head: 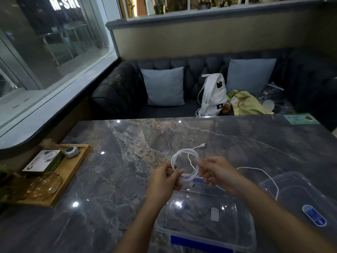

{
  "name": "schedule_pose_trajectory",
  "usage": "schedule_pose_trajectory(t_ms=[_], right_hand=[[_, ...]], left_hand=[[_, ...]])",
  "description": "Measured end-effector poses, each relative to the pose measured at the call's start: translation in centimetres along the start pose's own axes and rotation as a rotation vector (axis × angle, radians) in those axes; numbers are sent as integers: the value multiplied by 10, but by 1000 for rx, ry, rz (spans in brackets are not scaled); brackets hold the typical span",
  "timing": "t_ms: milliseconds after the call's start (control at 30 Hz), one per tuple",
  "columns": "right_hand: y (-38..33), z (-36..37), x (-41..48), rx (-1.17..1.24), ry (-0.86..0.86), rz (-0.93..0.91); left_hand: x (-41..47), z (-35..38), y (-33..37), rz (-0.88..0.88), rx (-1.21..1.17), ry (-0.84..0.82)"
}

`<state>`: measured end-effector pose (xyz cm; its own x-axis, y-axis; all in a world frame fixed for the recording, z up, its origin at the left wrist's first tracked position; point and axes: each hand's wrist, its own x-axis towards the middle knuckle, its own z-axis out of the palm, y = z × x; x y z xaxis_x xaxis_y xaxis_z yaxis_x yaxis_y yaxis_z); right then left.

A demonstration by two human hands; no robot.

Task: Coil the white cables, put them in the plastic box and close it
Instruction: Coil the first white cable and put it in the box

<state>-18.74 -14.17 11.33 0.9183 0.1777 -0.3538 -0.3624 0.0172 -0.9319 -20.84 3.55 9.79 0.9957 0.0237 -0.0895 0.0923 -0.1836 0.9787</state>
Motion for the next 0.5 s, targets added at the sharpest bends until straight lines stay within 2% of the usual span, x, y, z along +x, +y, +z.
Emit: schedule_pose_trajectory(t_ms=[100, 267, 367, 500], right_hand=[[12, 3, -1, -103, 41, 0], [32, 7, -3, -146, 72, 79], [42, 7, -1, -188, 95, 110], [55, 8, 5, -186, 102, 158]], left_hand=[[-1, 3, -10, -60, -43, -16], [-2, 3, -30, -141, 98, -50], [0, 4, -37, -190, 74, -93], [2, 8, -47, -260, 156, -48]])
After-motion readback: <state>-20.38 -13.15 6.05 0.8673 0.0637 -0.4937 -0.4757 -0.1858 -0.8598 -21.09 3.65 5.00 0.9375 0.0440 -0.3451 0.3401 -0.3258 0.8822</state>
